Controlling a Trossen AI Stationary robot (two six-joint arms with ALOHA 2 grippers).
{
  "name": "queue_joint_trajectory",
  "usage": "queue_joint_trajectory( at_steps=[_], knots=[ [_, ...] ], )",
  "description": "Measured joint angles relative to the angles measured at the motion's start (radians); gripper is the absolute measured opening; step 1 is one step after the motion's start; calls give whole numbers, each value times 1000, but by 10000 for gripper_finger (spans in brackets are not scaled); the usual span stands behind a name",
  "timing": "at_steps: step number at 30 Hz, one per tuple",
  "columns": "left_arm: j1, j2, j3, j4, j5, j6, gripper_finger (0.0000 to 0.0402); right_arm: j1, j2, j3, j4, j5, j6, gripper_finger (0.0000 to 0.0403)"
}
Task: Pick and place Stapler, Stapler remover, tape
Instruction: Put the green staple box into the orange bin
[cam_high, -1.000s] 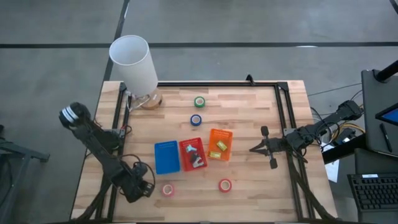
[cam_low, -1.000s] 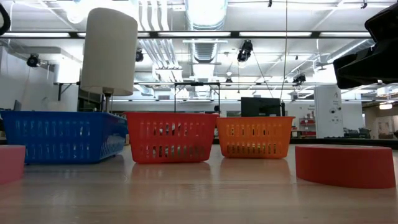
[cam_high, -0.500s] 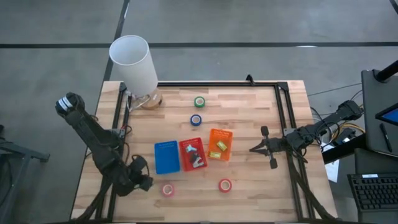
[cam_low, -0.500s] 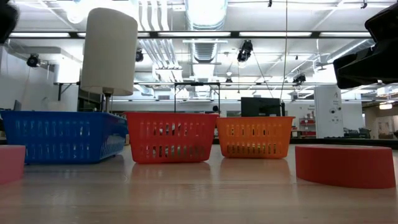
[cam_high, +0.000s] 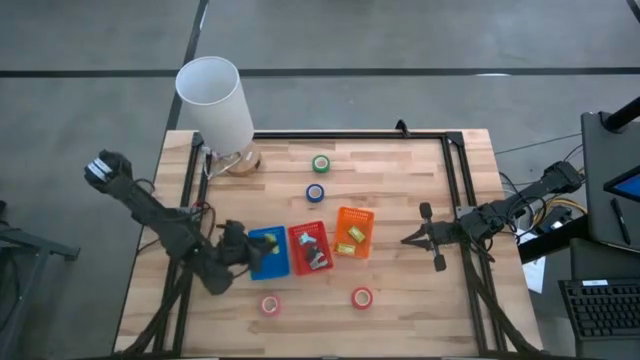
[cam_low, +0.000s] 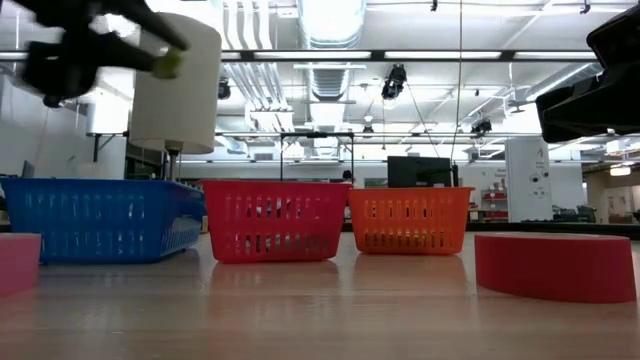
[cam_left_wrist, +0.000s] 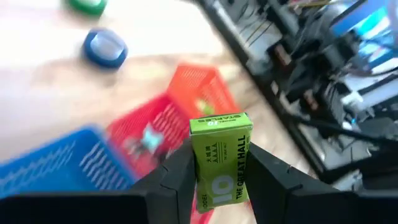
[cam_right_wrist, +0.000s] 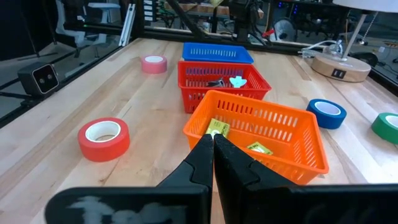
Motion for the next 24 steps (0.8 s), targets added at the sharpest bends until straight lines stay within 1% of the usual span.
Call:
queue_joint_trajectory(
  at_steps=[3, 5, 7, 9, 14, 16, 19, 24],
  knots=[
    [72, 48, 0, 199, 7, 206, 121, 0, 0, 0, 0, 0, 0, 8],
    [117, 84, 0, 324, 34, 336, 121, 0, 0, 0, 0, 0, 0, 8],
    [161, 119, 0, 430, 72, 432, 122, 0, 0, 0, 0, 0, 0, 8],
    [203, 156, 0, 513, 109, 499, 122, 0, 0, 0, 0, 0, 0, 8],
    [306, 246, 0, 681, 221, 605, 122, 0, 0, 0, 0, 0, 3, 8],
    [341, 282, 7, 722, 270, 636, 122, 0, 0, 0, 0, 0, 3, 8],
    [388, 337, 47, 724, 347, 657, 122, 0, 0, 0, 0, 0, 3, 8],
    [461, 431, 150, 706, 492, 728, 122, 0, 0, 0, 0, 0, 3, 8]
  ],
)
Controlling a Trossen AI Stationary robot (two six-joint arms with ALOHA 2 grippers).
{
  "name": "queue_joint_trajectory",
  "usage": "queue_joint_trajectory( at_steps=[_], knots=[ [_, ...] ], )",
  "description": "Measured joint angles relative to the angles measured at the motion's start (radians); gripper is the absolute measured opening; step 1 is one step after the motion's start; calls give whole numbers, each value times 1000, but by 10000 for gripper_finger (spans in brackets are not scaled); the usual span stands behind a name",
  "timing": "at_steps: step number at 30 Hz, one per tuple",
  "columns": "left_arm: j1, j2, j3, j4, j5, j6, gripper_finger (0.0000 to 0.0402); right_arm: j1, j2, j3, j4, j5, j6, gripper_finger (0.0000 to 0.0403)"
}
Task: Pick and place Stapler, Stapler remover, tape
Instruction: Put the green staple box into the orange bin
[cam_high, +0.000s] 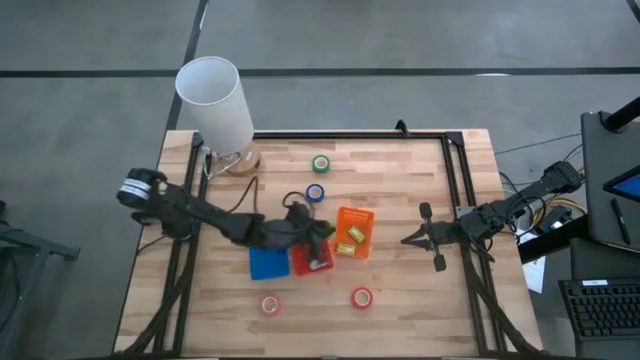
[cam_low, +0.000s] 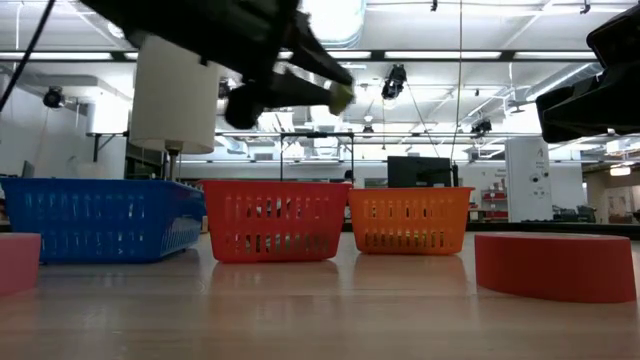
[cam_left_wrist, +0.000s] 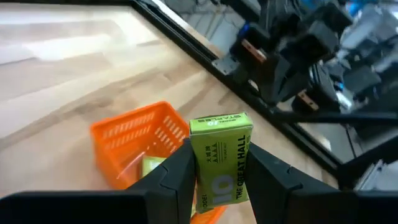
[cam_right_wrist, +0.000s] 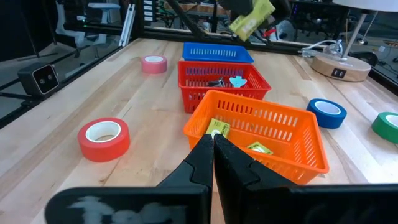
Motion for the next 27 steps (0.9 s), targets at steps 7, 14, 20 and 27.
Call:
queue_joint_trajectory(
  at_steps=[7, 14, 20, 27],
  knots=[
    [89, 113, 169, -254, 67, 22, 122, 0, 0, 0, 0, 0, 0, 8],
    [139, 215, 351, -433, 194, 92, 122, 0, 0, 0, -1, 0, 0, 8],
    [175, 313, 530, -689, 249, 149, 122, 0, 0, 0, 0, 0, 0, 8],
    [217, 415, 706, -873, 325, 224, 122, 0, 0, 0, -1, 0, 0, 8]
  ],
)
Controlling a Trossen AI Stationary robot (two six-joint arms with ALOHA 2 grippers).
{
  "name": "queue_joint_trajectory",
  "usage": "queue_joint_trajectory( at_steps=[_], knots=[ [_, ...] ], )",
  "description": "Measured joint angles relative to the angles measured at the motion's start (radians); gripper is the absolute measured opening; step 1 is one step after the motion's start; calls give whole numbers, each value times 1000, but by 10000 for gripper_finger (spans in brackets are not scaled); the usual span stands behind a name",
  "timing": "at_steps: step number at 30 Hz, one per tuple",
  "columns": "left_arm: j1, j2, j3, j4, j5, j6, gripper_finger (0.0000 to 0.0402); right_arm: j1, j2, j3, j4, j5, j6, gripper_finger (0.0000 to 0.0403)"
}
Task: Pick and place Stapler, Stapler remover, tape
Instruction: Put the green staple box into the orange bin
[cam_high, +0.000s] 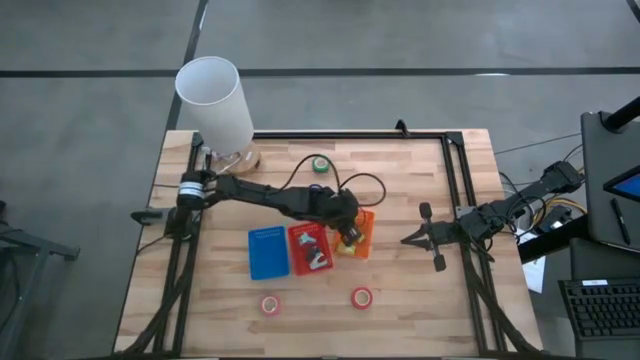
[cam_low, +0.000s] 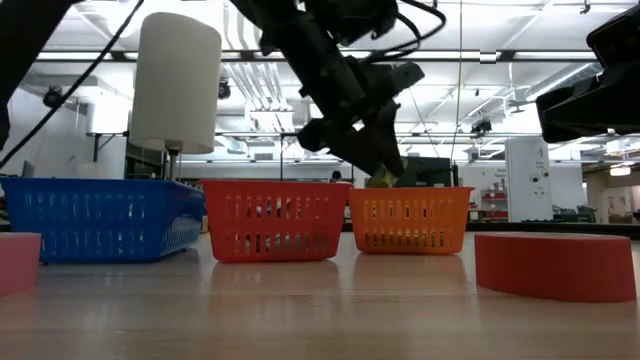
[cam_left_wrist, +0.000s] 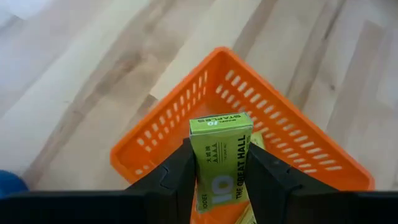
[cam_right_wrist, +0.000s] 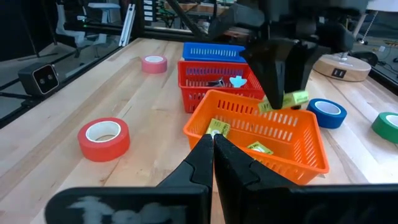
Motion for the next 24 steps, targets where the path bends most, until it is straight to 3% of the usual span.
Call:
queue_joint_trajectory(
  at_steps=[12, 24],
  knots=[
    [5, 87, 33, -55, 106, 2, 122, 0, 13, 0, 0, 0, 0, 8],
    [4, 86, 31, -64, 97, 1, 135, 0, 14, 0, 0, 0, 0, 8]
  ],
)
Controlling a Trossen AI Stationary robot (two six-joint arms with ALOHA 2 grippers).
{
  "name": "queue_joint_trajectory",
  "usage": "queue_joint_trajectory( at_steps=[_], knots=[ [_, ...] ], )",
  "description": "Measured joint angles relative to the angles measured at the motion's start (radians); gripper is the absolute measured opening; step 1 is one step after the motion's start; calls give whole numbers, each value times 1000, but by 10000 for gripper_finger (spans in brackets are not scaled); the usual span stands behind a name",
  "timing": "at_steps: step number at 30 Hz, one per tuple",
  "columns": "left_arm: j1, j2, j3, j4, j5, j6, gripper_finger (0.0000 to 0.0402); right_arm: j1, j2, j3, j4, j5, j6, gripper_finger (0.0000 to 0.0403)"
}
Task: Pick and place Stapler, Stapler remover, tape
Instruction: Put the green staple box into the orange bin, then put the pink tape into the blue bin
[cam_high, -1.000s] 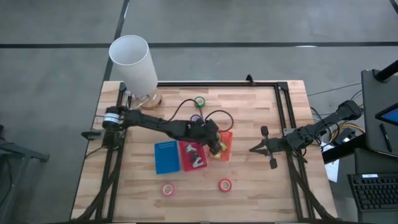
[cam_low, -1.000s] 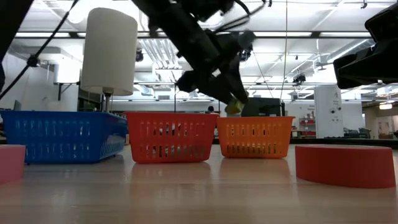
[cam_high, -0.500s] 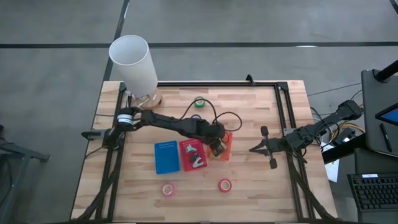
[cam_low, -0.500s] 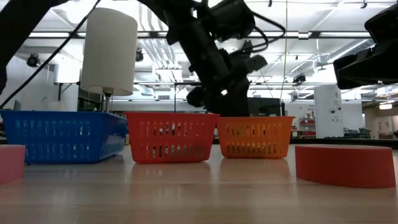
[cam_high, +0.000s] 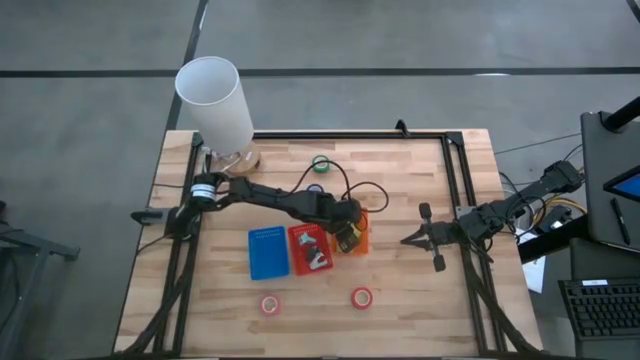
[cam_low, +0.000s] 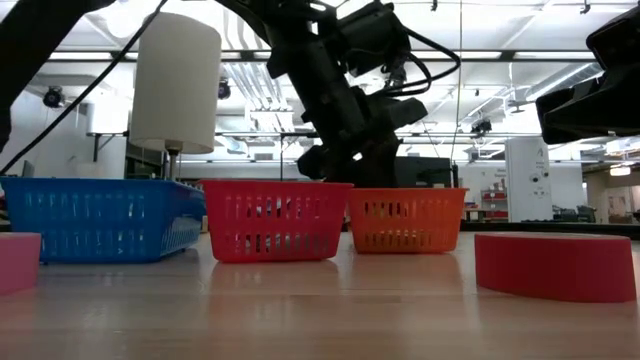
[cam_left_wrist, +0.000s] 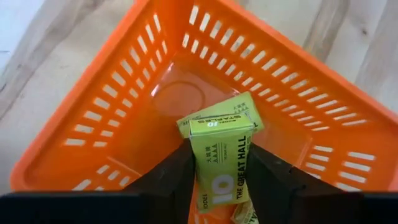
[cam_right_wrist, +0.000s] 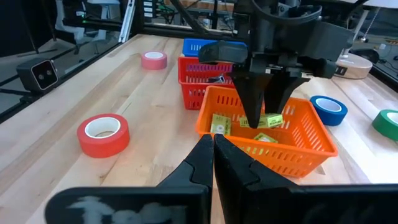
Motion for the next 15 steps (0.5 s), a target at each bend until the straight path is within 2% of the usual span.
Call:
queue_joint_trajectory(
  at_steps=[4, 8, 15],
  knots=[
    [0, -2, 0, -3, -44, -3, 168, 0, 0, 0, 0, 0, 0, 8],
    [0, -2, 3, -4, -45, 14, 197, 0, 0, 0, 0, 0, 0, 8],
    [0, -24, 24, -28, -44, 21, 206, 0, -1, 0, 0, 0, 0, 8]
  ],
)
